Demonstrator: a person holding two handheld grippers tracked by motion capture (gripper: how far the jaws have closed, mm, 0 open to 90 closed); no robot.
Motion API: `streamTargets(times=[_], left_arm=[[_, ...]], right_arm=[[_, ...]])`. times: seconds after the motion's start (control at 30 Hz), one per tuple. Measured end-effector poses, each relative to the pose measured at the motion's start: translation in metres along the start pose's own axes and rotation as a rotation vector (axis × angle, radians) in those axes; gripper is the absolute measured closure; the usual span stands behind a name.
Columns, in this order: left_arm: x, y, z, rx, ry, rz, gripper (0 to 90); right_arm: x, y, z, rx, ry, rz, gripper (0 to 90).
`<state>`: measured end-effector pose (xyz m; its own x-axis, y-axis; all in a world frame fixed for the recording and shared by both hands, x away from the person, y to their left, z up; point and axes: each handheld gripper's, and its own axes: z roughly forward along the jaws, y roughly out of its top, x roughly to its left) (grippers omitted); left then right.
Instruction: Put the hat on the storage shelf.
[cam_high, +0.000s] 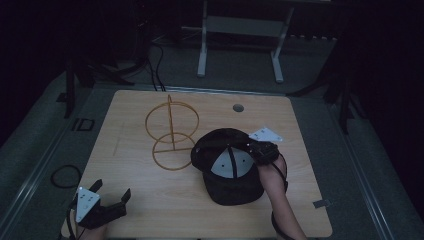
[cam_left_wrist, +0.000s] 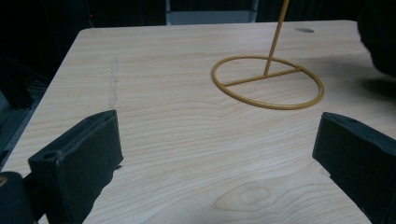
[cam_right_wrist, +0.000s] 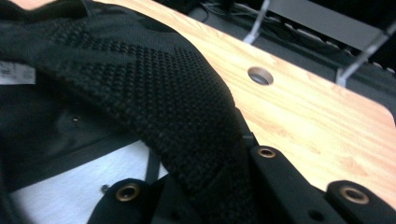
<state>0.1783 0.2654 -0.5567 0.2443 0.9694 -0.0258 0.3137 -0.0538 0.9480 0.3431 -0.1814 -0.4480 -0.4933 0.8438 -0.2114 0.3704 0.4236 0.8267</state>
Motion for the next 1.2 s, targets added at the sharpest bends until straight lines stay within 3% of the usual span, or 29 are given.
streamTargets(times=[0.1, 0.27, 0.37, 0.43, 0.53, 0.8, 1.03, 1.2], left_arm=[[-0.005, 0.001, 0.001, 0.01, -0.016, 0.017, 1.7], [-0.012, 0.003, 0.001, 0.026, -0.052, 0.01, 1.7], [-0.022, 0.007, 0.003, 0.045, -0.081, 0.0, 1.7], [-0.027, 0.007, 0.007, 0.065, -0.125, -0.022, 1.7], [-0.038, 0.011, 0.01, 0.083, -0.183, -0.018, 1.7], [-0.071, 0.036, 0.013, 0.078, -0.322, 0.008, 1.7], [-0.097, 0.066, 0.02, 0.054, -0.414, 0.044, 1.8], [-0.118, 0.082, 0.027, 0.046, -0.454, 0.079, 1.8]], right_arm=[[-0.001, 0.009, -0.011, -0.03, 0.013, -0.004, 89.6], [-0.002, 0.022, -0.028, -0.077, 0.029, -0.009, 89.6], [0.0, 0.036, -0.043, -0.117, 0.016, -0.04, 89.6], [0.001, 0.042, -0.05, -0.137, 0.008, -0.05, 89.6], [0.0, 0.048, -0.059, -0.163, 0.01, -0.064, 89.6], [0.002, 0.059, -0.076, -0.21, 0.055, -0.073, 89.5], [0.012, 0.06, -0.087, -0.237, 0.099, -0.084, 89.5], [0.019, 0.056, -0.09, -0.252, 0.125, -0.084, 89.5]])
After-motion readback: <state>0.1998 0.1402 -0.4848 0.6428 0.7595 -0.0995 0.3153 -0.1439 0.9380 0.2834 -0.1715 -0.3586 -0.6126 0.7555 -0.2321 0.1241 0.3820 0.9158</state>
